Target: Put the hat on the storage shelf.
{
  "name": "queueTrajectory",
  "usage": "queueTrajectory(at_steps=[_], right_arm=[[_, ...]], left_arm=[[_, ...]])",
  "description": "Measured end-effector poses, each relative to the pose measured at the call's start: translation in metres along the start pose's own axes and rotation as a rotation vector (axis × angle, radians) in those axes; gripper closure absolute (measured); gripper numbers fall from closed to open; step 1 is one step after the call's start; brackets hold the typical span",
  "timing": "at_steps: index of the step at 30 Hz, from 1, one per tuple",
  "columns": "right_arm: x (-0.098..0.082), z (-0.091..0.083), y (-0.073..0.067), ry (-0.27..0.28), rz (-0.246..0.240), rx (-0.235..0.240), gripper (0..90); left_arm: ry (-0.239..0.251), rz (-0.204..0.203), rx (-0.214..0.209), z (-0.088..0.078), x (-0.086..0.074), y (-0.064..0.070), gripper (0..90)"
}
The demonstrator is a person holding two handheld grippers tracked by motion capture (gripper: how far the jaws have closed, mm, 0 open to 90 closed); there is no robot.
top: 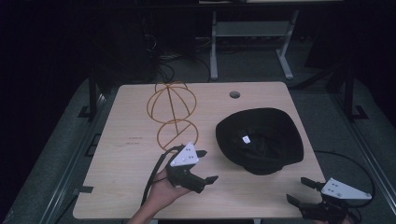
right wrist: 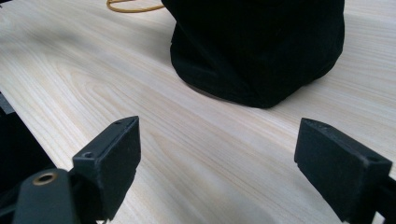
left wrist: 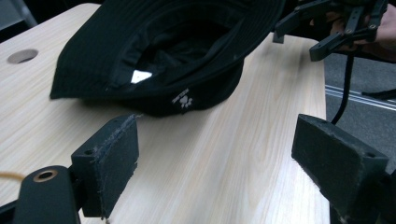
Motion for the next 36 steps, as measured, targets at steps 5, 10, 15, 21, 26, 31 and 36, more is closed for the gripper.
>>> queueTrajectory(at_steps=[5, 10, 15, 21, 26, 31, 36], right_arm=[[0.001, 0.0, -0.002, 0.002, -0.007, 0.005, 14.2], [0.001, 0.0, -0.002, 0.009, -0.004, 0.012, 14.2], [0.002, 0.0, -0.003, 0.009, -0.008, 0.018, 14.1], [0.003, 0.002, -0.004, 0.007, -0.016, 0.026, 14.2], [0.002, 0.003, -0.005, 0.0, -0.013, 0.032, 14.1], [0.004, 0.002, -0.003, 0.012, -0.013, 0.027, 14.2], [0.003, 0.004, -0.002, 0.008, -0.012, 0.016, 14.2]], left_arm=[[-0.014, 0.033, -0.011, 0.013, 0.01, 0.001, 14.3], [-0.007, 0.041, -0.03, 0.025, 0.018, 0.002, 14.4], [-0.032, 0.055, -0.029, 0.038, 0.021, 0.001, 14.6], [-0.09, 0.123, -0.017, 0.054, 0.019, 0.004, 14.6], [-0.129, 0.172, -0.002, 0.067, 0.021, 0.003, 14.6], [-0.156, 0.187, -0.021, 0.08, 0.02, -0.001, 25.7], [-0.186, 0.196, -0.042, 0.089, 0.014, -0.002, 38.6]])
Point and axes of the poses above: each handheld gripper's, and its own axes: z roughly forward along the jaws, x roughly out of its top, y roughly to its right, the point moved 9 cm from there along z, roughly forward along the jaws, and after that the axes turned 4 degrees about y, right-handed, at the moved point
